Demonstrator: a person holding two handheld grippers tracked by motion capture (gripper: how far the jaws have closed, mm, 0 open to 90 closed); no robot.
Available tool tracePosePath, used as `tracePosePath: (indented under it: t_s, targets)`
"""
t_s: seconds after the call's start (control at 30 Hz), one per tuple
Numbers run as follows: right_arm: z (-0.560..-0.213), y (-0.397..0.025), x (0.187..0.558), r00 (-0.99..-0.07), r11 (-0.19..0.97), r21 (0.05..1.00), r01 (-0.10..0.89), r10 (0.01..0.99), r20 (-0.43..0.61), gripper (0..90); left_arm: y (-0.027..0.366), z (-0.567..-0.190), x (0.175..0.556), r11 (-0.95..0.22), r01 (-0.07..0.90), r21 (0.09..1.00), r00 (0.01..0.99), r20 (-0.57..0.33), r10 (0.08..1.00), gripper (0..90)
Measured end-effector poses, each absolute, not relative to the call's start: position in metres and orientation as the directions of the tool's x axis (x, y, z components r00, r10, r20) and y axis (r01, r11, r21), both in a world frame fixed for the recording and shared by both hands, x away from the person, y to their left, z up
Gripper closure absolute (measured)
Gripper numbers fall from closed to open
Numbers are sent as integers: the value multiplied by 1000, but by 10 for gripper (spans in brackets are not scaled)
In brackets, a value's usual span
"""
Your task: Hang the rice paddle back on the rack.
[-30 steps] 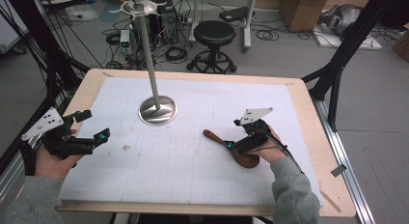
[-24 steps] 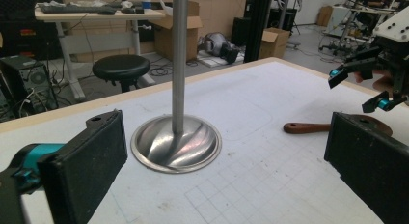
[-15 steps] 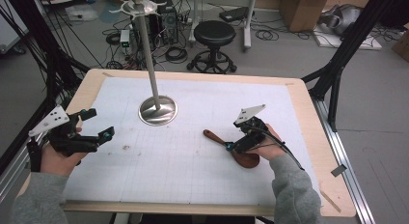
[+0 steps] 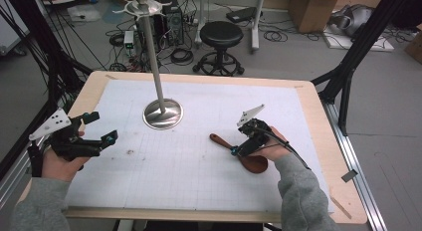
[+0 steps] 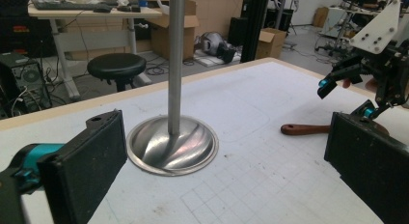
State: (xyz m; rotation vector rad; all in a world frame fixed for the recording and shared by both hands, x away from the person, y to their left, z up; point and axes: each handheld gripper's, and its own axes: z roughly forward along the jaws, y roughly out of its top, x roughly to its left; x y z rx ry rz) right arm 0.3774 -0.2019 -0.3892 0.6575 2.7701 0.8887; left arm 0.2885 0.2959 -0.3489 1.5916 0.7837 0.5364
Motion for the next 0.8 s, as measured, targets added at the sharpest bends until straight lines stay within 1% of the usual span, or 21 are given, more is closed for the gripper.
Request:
tracePosePath:
  t_s: [0.17, 0.23, 0.33, 0.47, 0.57, 0.8]
  targets:
    - [-393, -199, 380, -884, 738, 546, 397, 468, 10, 155, 297, -350, 289, -54, 195, 979, 661, -90, 745, 17]
    - [-394, -198, 381, -885, 747, 529, 403, 466, 16, 155, 297, -349, 288, -40, 194, 980, 665, -101, 740, 17]
    - [-396, -195, 382, -884, 756, 511, 409, 467, 16, 159, 297, -348, 287, -42, 187, 982, 666, -95, 740, 17]
    - [-399, -190, 383, -888, 767, 497, 405, 460, 15, 182, 298, -347, 285, -39, 186, 982, 664, -96, 741, 17]
    - [-404, -185, 385, -891, 784, 468, 407, 453, 15, 200, 301, -349, 284, -38, 192, 981, 657, -99, 747, 17]
    - [-411, -182, 388, -890, 799, 424, 426, 455, 37, 277, 307, -350, 281, -34, 193, 981, 647, -102, 755, 17]
